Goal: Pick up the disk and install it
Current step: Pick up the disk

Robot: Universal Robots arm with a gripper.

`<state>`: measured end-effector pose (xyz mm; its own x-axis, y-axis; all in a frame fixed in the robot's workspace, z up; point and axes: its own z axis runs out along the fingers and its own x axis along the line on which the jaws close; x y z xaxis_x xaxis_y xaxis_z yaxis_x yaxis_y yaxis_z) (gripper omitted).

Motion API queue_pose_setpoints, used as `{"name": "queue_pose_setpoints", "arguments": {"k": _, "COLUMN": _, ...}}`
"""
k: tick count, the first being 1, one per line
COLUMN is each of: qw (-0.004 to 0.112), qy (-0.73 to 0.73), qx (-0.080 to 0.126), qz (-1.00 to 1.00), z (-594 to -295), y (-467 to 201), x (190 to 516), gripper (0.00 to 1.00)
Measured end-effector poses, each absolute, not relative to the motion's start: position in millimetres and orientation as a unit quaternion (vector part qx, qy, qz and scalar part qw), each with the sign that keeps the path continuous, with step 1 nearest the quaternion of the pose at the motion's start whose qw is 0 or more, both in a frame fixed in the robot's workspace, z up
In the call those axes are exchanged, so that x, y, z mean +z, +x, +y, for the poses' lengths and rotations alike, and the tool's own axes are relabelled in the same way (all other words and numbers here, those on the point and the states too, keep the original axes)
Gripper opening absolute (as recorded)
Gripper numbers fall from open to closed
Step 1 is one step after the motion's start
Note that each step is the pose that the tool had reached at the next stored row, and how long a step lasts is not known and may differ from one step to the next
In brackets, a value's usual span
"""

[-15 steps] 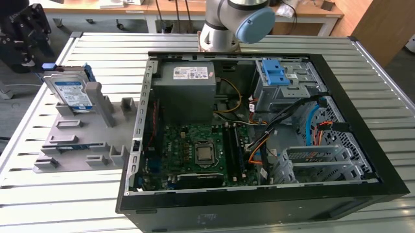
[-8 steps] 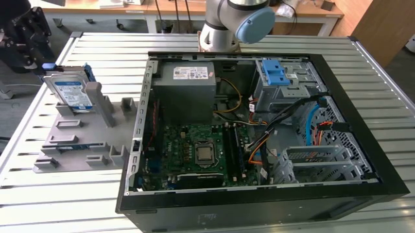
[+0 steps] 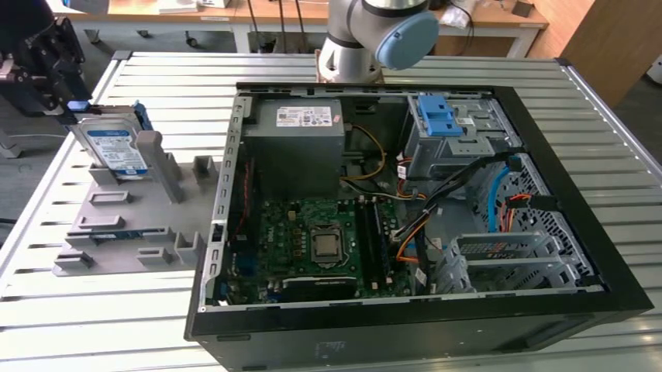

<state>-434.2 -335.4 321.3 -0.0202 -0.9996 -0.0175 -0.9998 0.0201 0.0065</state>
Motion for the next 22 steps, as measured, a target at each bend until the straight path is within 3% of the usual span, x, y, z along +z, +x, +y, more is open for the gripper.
{"name": "queue_pose_setpoints", "arguments": {"k": 8, "qw": 0.004, "qy": -0.7, "qx": 0.009, "qz": 0.714, "z": -335.2, "y": -435.2, "x": 312.1, "gripper": 0.59}}
{"name": "queue_pose_setpoints", "arguments": {"k": 10, "qw": 0.004, "qy": -0.7, "qx": 0.009, "qz": 0.714, "z": -334.6, "y": -435.6, "x": 310.5, "gripper": 0.57}}
{"name": "queue_pose_setpoints", "arguments": {"k": 11, "qw": 0.004, "qy": -0.7, "qx": 0.009, "qz": 0.714, "z": -334.0, "y": -435.8, "x": 309.9, "gripper": 0.51}}
{"name": "queue_pose_setpoints", "arguments": {"k": 22, "qw": 0.004, "qy": -0.7, "qx": 0.009, "qz": 0.714, "z": -331.7, "y": -438.1, "x": 297.9, "gripper": 0.51}}
